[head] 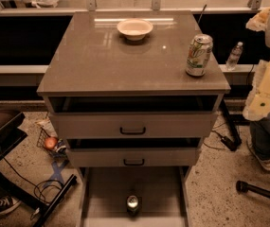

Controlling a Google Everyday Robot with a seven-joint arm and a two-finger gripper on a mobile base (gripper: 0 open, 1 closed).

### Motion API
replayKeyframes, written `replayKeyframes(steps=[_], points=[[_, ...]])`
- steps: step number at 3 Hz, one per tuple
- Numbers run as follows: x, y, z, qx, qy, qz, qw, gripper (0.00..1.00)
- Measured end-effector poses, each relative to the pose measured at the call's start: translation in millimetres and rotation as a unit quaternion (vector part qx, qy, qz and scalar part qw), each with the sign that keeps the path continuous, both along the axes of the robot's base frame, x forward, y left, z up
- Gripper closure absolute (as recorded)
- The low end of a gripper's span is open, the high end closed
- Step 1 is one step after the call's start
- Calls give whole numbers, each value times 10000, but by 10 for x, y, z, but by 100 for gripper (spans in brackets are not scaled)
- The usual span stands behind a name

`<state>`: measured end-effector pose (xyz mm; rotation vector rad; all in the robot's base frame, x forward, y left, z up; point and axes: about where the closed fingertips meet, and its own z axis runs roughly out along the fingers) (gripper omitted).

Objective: Pick green can from bottom drawer and place on counter

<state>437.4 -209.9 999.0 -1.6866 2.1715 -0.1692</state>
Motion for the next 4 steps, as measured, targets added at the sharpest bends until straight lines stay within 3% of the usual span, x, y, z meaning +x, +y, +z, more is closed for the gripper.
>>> replayKeyframes(steps=[1, 2, 3, 4], points=[[1, 1, 5, 3, -7, -2, 10000, 0], [37, 77, -208, 475, 9, 12, 9989, 0], [-42, 165, -726, 1249, 22, 100, 9921, 0], [-161, 254, -1386, 2009, -39, 194, 9794, 0]])
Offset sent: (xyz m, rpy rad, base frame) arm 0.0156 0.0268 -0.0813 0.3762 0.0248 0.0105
